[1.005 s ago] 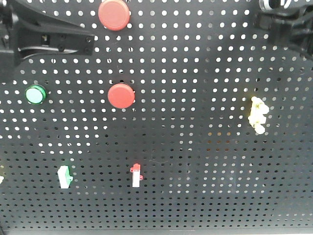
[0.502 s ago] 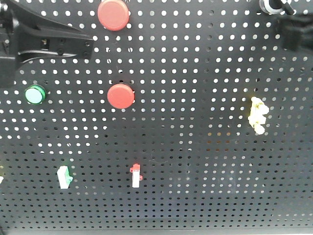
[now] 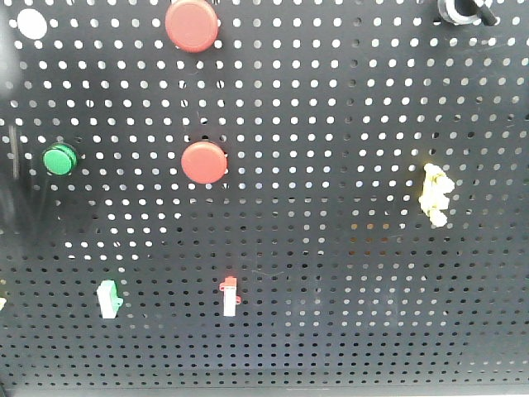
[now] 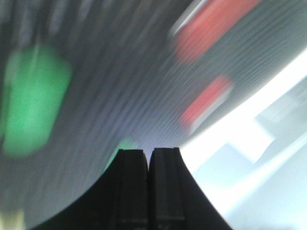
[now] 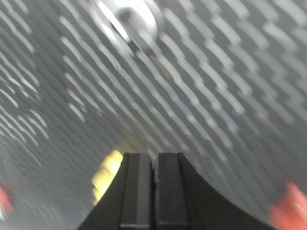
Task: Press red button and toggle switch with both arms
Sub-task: 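Pull both grippers back away from the pegboard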
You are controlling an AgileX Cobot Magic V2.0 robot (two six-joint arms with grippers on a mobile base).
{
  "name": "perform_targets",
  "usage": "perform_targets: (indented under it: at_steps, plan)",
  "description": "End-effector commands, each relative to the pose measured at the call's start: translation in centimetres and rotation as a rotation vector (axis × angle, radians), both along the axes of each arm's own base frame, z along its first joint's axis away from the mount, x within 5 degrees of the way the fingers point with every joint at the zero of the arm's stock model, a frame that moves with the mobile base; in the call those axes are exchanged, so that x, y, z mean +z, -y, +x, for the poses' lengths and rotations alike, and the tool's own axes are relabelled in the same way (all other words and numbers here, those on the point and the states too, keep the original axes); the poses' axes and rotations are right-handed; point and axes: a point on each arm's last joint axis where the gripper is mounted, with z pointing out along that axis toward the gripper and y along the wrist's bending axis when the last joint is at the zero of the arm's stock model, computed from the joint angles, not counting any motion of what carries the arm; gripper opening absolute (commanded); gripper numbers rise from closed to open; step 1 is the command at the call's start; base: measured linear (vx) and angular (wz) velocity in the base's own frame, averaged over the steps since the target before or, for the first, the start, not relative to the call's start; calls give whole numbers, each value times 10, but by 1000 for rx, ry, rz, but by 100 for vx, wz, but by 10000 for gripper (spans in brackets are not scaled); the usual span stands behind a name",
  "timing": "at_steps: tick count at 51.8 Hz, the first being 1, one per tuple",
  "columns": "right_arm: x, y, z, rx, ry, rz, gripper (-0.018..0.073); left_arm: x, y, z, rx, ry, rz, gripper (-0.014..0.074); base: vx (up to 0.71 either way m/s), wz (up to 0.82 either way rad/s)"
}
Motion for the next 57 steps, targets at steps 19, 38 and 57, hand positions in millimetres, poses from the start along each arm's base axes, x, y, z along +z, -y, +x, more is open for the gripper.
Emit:
perform_targets:
  at_steps: [19,38,57]
  plan:
    - [-80,25,-83,-104,194,-26,-3,-124,-26,-40,175,22,-35,1,0,0]
    - [-178,32,-129,-101,314,-4,-3,-143,-57,-123,190,499,-302,1,0,0]
    - [-203,29,-120,-94,289,7,-3,-145,-63,-133,172,662,-284,1,0,0]
